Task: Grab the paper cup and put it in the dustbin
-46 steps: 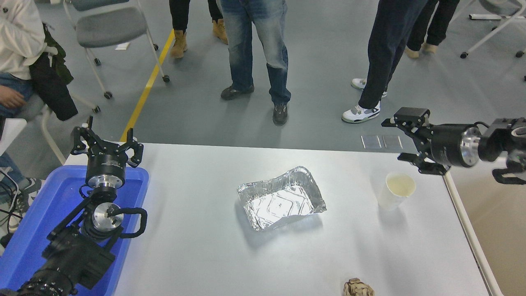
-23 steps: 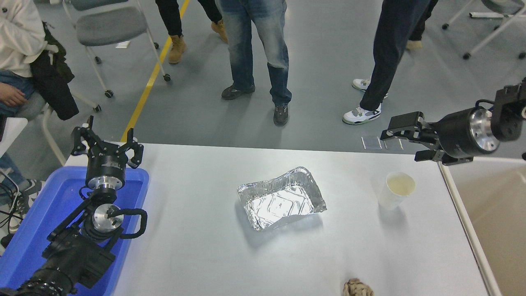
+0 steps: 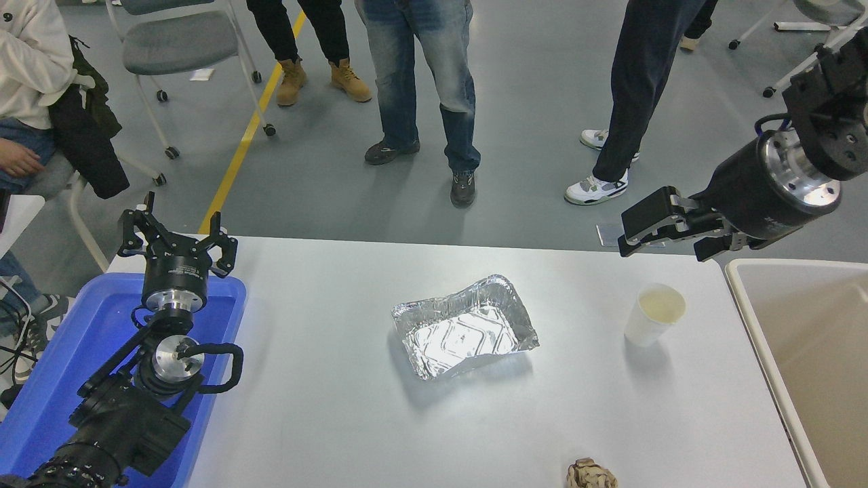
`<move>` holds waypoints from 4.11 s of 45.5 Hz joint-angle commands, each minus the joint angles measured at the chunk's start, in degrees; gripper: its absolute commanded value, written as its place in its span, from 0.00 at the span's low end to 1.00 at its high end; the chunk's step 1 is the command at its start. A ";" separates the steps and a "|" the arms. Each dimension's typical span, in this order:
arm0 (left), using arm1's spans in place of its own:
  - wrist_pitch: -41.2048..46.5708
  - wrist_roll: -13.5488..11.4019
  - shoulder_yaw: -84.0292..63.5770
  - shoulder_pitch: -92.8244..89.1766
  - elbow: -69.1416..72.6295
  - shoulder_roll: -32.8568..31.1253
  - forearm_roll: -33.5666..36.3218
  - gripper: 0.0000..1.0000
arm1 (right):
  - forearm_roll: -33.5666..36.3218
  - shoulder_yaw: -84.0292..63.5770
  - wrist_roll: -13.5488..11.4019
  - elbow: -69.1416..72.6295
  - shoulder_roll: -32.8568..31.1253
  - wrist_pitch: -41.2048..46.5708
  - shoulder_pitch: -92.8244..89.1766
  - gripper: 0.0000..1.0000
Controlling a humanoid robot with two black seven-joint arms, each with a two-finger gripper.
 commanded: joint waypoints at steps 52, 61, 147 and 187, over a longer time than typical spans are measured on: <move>0.00 0.01 0.00 0.00 0.04 0.00 -0.01 0.99 | -18.71 5.98 0.01 -19.51 -1.73 5.71 -14.09 1.00; 0.00 0.01 0.00 0.00 0.04 0.00 -0.01 0.99 | -21.34 9.76 -0.08 -27.07 -1.03 5.71 -23.06 1.00; 0.00 0.01 0.00 -0.09 0.04 0.00 -0.01 0.99 | -27.76 25.58 0.01 -60.30 9.43 -14.95 -70.61 0.97; 0.00 0.01 0.00 0.00 0.13 0.00 -0.01 0.99 | -27.76 26.38 0.44 -60.04 9.35 -16.62 -71.58 0.00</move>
